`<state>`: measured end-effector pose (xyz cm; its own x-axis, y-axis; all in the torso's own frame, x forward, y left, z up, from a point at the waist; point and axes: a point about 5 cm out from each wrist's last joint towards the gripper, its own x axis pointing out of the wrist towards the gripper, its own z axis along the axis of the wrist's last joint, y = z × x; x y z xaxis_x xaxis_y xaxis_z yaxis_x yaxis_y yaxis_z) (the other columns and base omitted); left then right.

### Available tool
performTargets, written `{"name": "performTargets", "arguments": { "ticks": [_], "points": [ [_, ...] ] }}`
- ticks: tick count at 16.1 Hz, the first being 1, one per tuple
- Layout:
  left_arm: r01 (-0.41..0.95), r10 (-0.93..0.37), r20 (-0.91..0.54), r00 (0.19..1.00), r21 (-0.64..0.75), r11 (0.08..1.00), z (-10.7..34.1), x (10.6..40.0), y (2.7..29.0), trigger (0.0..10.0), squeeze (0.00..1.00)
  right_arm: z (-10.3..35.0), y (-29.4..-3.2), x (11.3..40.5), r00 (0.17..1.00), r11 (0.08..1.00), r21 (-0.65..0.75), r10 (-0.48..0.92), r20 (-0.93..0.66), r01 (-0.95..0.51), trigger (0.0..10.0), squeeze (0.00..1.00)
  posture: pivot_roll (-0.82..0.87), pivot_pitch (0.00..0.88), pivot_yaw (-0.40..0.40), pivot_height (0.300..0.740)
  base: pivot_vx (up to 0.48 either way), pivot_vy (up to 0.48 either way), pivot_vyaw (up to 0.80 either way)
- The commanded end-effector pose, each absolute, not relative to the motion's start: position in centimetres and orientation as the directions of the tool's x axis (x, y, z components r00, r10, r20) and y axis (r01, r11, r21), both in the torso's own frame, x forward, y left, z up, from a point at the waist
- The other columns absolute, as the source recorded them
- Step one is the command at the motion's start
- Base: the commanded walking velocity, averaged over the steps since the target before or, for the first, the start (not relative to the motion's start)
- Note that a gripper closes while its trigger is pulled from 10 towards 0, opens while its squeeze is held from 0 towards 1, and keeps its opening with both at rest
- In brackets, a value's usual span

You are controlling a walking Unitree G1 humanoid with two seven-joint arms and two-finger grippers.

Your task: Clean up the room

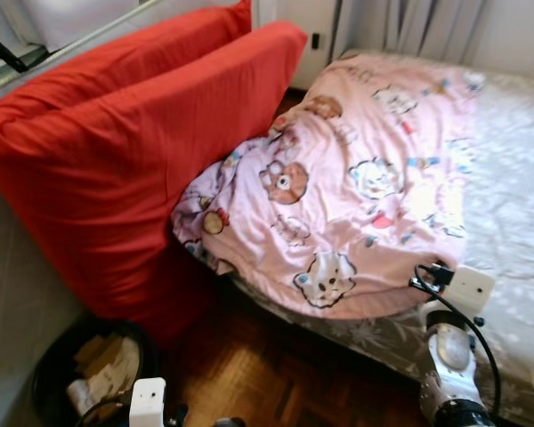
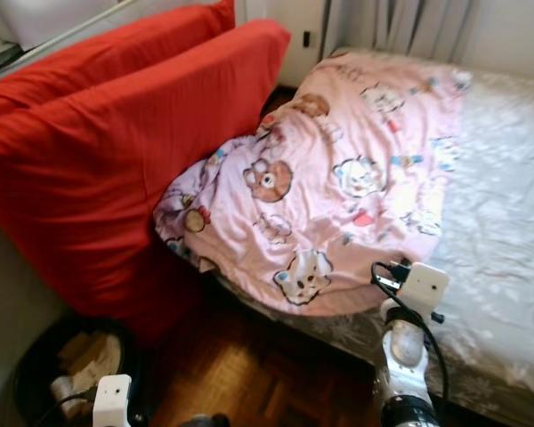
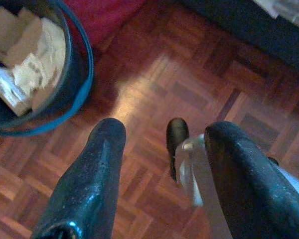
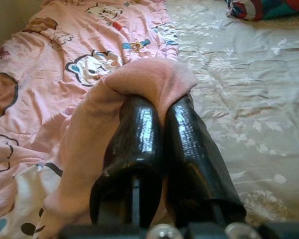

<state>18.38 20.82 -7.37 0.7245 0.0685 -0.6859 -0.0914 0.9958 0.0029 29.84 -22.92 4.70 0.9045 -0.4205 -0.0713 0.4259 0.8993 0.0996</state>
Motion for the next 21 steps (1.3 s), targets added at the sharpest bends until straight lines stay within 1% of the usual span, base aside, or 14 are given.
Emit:
{"name": "performTargets", "arguments": {
  "ticks": [1, 3, 4, 5, 6, 8, 10, 12, 13, 15, 18, 21],
  "points": [
    [-0.098, 0.082, -0.704, 0.706, 0.018, 0.995, -7.7, 17.8, 21.1, 10.0, 0.0, 3.7, -23.8, 29.2, 0.868, 0.864, 0.107, -0.476, -0.138, 0.491, 10.0, 0.0, 0.05, 0.106, 0.029, 0.74, 0.0, 0.0, 0.0],
    [-0.097, 0.081, -0.704, 0.706, 0.018, 0.995, -7.7, 17.8, 21.0, 10.0, 0.0, 3.1, -24.2, 28.7, 0.846, 0.849, 0.083, -0.502, -0.178, 0.521, 10.0, 0.0, 0.05, 0.106, 0.029, 0.74, 0.0, 0.0, 0.0],
    [-0.095, 0.08, -0.705, 0.705, 0.018, 0.995, -7.7, 17.8, 21.0, 10.0, 0.0, 1.8, -24.6, 27.9, 0.807, 0.82, 0.096, -0.524, -0.272, 0.565, 10.0, 0.0, 0.05, 0.107, 0.029, 0.74, 0.0, 0.0, 0.0],
    [-0.093, 0.077, -0.705, 0.705, 0.016, 0.996, -7.7, 17.8, 20.9, 10.0, 0.0, 0.9, -24.9, 27.2, 0.771, 0.793, 0.099, -0.543, -0.333, 0.601, 10.0, 0.0, 0.05, 0.107, 0.029, 0.74, 0.0, 0.0, 0.0],
    [-0.085, 0.071, -0.704, 0.707, 0.016, 0.996, -7.7, 17.8, 20.8, 10.0, 0.0, -0.4, -25.2, 26.2, 0.72, 0.758, 0.104, -0.554, -0.417, 0.643, 10.0, 0.0, 0.05, 0.109, 0.029, 0.74, 0.0, 0.0, 0.0],
    [-0.078, 0.067, -0.705, 0.706, 0.017, 0.997, -7.7, 17.8, 20.7, 10.0, 0.0, -2.0, -25.1, 24.9, 0.663, 0.728, 0.114, -0.534, -0.525, 0.676, 10.0, 0.0, 0.05, 0.109, 0.028, 0.74, 0.0, 0.0, 0.0],
    [-0.075, 0.064, -0.705, 0.706, 0.016, 0.997, -7.7, 17.9, 20.6, 10.0, 0.0, -3.8, -25.0, 23.1, 0.589, 0.668, 0.146, -0.504, -0.632, 0.729, 10.0, 0.0, 0.05, 0.107, 0.029, 0.74, 0.0, 0.0, 0.0],
    [-0.071, 0.064, -0.703, 0.708, 0.019, 0.997, -7.7, 17.9, 20.7, 10.0, 0.0, -4.6, -25.6, 21.8, 0.541, 0.645, 0.122, -0.507, -0.671, 0.755, 10.0, 0.0, 0.05, 0.109, 0.032, 0.74, 0.0, 0.0, 0.0],
    [-0.071, 0.064, -0.703, 0.708, 0.019, 0.997, -7.7, 17.9, 20.7, 10.0, 0.0, -4.7, -25.7, 21.6, 0.535, 0.643, 0.115, -0.51, -0.674, 0.757, 10.0, 0.0, 0.05, 0.109, 0.033, 0.74, 0.0, 0.0, 0.0],
    [-0.068, 0.063, -0.699, 0.713, 0.021, 0.997, -7.5, 18.0, 20.9, 10.0, 0.0, -5.4, -26.1, 20.5, 0.498, 0.611, 0.124, -0.493, -0.713, 0.782, 10.0, 0.0, 0.05, 0.109, 0.035, 0.74, 0.0, 0.0, 0.0],
    [-0.068, 0.064, -0.694, 0.718, 0.023, 0.997, -7.4, 18.1, 21.2, 10.0, 0.0, -5.5, -26.3, 20.2, 0.488, 0.604, 0.125, -0.487, -0.724, 0.787, 10.0, 0.0, 0.05, 0.11, 0.037, 0.74, 0.0, 0.0, 0.0],
    [-0.063, 0.064, -0.687, 0.724, 0.027, 0.998, -7.3, 18.4, 21.0, 10.0, 0.0, -5.3, -26.8, 20.4, 0.495, 0.585, 0.151, -0.489, -0.718, 0.797, 10.0, 0.0, 0.05, 0.11, 0.04, 0.74, 0.0, 0.0, 0.0]
  ]
}}
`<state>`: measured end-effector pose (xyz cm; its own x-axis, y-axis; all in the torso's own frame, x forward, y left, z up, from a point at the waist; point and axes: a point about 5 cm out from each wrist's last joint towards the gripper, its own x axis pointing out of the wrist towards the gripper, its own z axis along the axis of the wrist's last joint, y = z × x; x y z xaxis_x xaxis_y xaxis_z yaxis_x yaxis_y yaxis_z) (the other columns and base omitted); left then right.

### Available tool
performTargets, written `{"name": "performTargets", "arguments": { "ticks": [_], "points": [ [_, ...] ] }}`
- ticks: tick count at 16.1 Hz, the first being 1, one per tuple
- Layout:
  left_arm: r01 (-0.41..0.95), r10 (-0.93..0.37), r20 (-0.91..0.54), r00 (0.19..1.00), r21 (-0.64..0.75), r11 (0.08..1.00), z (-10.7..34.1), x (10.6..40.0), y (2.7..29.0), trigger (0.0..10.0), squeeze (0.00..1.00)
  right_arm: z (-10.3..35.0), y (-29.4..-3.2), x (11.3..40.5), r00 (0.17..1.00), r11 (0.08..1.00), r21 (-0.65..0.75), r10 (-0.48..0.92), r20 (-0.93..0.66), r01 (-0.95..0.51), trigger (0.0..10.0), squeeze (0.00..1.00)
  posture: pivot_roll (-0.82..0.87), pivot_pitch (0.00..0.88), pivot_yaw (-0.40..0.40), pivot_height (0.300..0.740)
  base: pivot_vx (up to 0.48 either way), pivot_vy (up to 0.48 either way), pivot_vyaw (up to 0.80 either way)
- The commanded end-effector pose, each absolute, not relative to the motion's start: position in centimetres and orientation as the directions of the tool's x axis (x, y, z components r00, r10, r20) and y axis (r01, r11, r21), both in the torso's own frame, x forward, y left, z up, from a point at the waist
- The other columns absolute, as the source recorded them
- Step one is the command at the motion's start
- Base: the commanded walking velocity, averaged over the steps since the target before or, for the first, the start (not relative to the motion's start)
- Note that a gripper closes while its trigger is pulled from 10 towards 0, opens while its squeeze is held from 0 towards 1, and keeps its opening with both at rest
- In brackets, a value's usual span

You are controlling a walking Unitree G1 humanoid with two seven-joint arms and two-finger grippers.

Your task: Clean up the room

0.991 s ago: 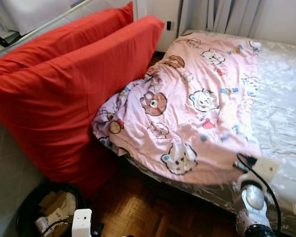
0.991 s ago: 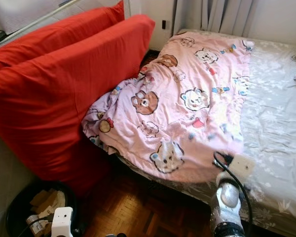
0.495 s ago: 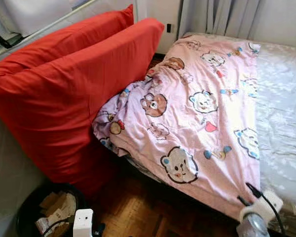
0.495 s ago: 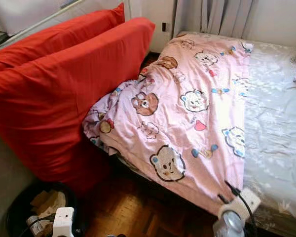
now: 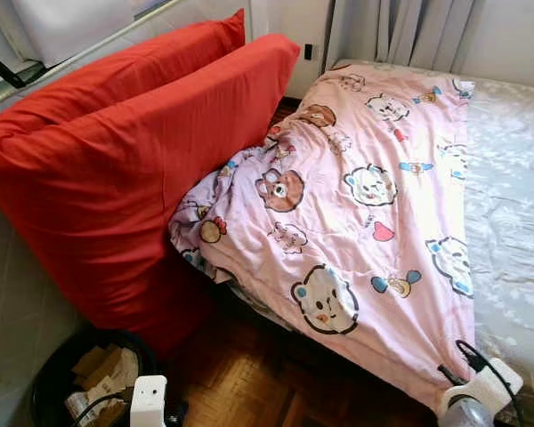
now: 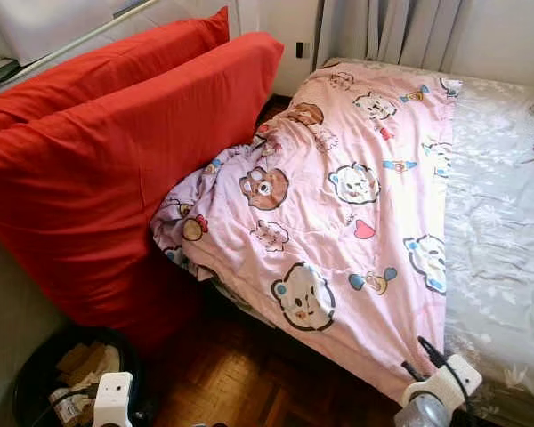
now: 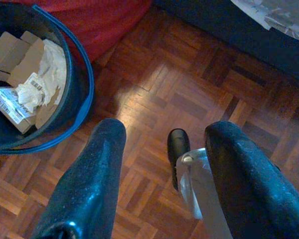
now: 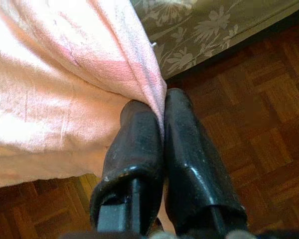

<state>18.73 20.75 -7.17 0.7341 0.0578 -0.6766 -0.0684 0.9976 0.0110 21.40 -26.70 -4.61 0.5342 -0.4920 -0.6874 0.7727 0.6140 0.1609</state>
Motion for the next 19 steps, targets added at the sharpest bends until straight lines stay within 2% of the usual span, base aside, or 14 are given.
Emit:
{"name": "performTargets", "arguments": {
  "ticks": [1, 7, 8, 9, 10, 12, 13, 19],
  "points": [
    [-0.062, 0.064, -0.686, 0.724, 0.028, 0.998, -7.3, 18.4, 20.9, 10.0, 0.0, -5.2, -26.9, 20.5, 0.498, 0.587, 0.153, -0.489, -0.716, 0.795, 10.0, 0.75, 0.05, 0.111, 0.041, 0.74, 0.0, 0.0, 0.0],
    [-0.063, 0.066, -0.687, 0.723, 0.03, 0.998, -7.3, 18.5, 20.8, 10.0, 0.0, -5.1, -27.0, 20.7, 0.507, 0.599, 0.154, -0.483, -0.714, 0.786, 10.0, 0.73, 0.05, 0.11, 0.04, 0.74, 0.0, 0.0, 0.0],
    [-0.064, 0.066, -0.689, 0.722, 0.029, 0.998, -7.3, 18.5, 20.8, 10.0, 0.0, -5.3, -26.7, 20.5, 0.512, 0.619, 0.148, -0.465, -0.722, 0.771, 10.0, 0.64, 0.05, 0.11, 0.039, 0.74, 0.0, 0.0, 0.0],
    [-0.064, 0.066, -0.69, 0.721, 0.029, 0.998, -7.4, 18.5, 20.8, 10.0, 0.0, -5.4, -26.5, 20.4, 0.518, 0.634, 0.146, -0.454, -0.725, 0.759, 10.0, 0.64, 0.05, 0.108, 0.038, 0.74, 0.0, 0.0, 0.0],
    [-0.065, 0.066, -0.693, 0.718, 0.028, 0.997, -7.4, 18.4, 20.8, 10.0, 0.0, -5.7, -25.7, 20.4, 0.552, 0.691, 0.154, -0.401, -0.731, 0.707, 10.0, 0.0, 0.05, 0.108, 0.038, 0.74, 0.0, 0.0, 0.0],
    [-0.072, 0.068, -0.701, 0.71, 0.024, 0.997, -7.5, 18.2, 20.8, 10.0, 0.0, -6.6, -22.9, 20.2, 0.635, 0.88, 0.12, -0.231, -0.737, 0.46, 10.0, 0.0, 0.04, 0.104, 0.034, 0.74, 0.0, 0.0, 0.0],
    [-0.078, 0.071, -0.705, 0.705, 0.023, 0.997, -7.6, 18.0, 20.9, 10.0, 0.0, -7.2, -22.0, 19.5, 0.625, 0.914, 0.101, -0.185, -0.759, 0.394, 10.0, 0.0, 0.04, 0.103, 0.032, 0.74, 0.0, 0.0, 0.0],
    [-0.121, 0.098, -0.716, 0.691, 0.019, 0.992, -7.7, 17.7, 21.5, 10.0, 0.0, -9.2, -20.6, 15.9, 0.539, 0.932, 0.055, -0.159, -0.827, 0.359, 10.0, 0.0, 0.04, 0.087, 0.027, 0.74, 0.0, 0.0, 0.0]
  ]
}}
